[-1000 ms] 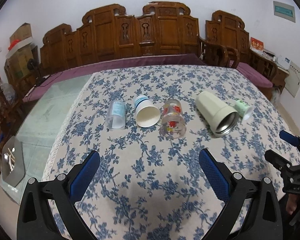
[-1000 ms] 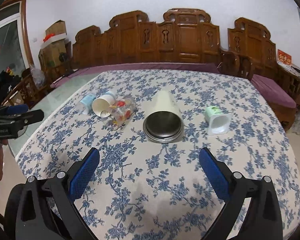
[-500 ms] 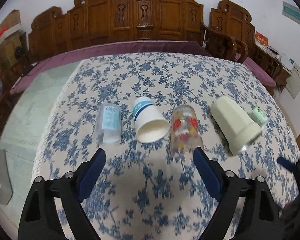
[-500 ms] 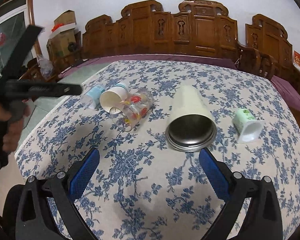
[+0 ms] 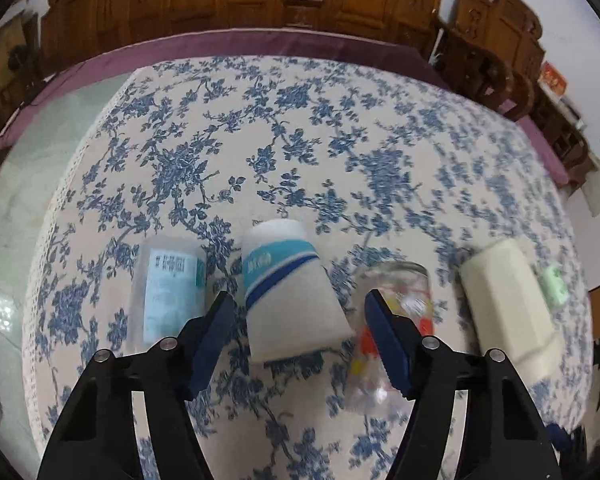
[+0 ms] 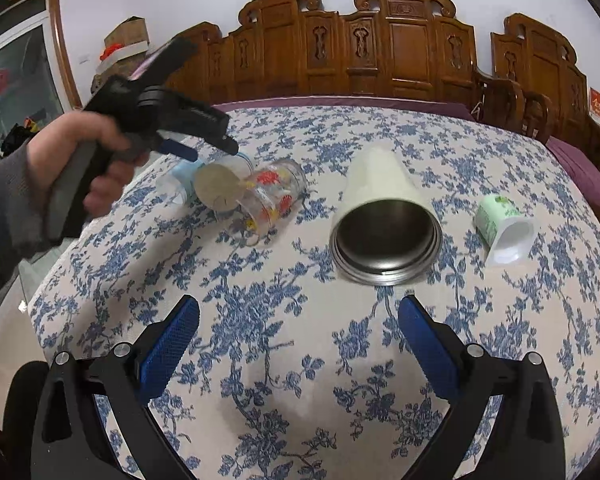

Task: Flip cup upside down
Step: 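Close the left tool fingers around the paper cup body, then lift the paper cup with the left tool and carry it toward the right tool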

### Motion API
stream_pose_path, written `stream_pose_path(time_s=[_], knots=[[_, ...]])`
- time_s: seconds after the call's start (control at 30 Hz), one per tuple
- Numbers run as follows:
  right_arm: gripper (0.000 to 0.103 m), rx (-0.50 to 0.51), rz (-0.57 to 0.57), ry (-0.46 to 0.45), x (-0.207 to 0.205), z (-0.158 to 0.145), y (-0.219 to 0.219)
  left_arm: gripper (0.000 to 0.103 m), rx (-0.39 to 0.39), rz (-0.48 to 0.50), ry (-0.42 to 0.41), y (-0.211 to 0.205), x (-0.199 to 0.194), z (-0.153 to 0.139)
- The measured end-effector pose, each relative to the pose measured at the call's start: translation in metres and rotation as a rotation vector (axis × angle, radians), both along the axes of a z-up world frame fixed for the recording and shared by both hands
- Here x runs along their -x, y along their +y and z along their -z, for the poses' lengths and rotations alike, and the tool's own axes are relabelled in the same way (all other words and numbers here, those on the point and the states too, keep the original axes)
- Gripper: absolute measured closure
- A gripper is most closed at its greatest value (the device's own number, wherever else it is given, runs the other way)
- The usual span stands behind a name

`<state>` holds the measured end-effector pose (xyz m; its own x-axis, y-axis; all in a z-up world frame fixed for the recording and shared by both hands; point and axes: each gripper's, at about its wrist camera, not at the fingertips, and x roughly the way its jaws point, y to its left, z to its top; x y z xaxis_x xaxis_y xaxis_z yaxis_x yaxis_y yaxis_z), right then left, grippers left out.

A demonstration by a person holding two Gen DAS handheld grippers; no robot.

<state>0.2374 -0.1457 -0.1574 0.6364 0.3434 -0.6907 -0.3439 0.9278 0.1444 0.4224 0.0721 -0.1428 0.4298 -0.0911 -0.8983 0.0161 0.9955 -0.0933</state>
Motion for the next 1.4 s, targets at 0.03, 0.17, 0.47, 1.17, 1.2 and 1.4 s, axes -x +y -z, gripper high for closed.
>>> stream_pose_path(time_s=[0.03, 0.17, 0.47, 1.17, 1.2, 1.4], knots=[[0.003, 0.000, 0.002, 0.004, 0.001, 0.002, -0.002, 0.039, -0.006, -0.002, 0.014, 0.000, -0.005, 0.004], [0.003, -0.002, 0.011, 0.014, 0.003, 0.006, -0.007, 0.040, -0.020, -0.016, 0.074, 0.001, -0.021, 0.020], [0.003, -0.004, 0.039, 0.022, 0.008, 0.009, -0.019, 0.045, -0.059, -0.015, 0.129, 0.002, -0.032, 0.040], [0.003, 0.002, 0.113, -0.044, 0.049, -0.025, -0.048, 0.046, -0.028, 0.141, -0.152, -0.046, 0.131, -0.052], [0.003, 0.003, 0.116, -0.047, 0.051, -0.026, -0.049, 0.046, -0.020, 0.155, -0.158, -0.051, 0.142, -0.053], [0.003, 0.005, 0.146, -0.055, 0.061, -0.029, -0.063, 0.046, 0.014, 0.215, -0.148, -0.076, 0.179, -0.039]])
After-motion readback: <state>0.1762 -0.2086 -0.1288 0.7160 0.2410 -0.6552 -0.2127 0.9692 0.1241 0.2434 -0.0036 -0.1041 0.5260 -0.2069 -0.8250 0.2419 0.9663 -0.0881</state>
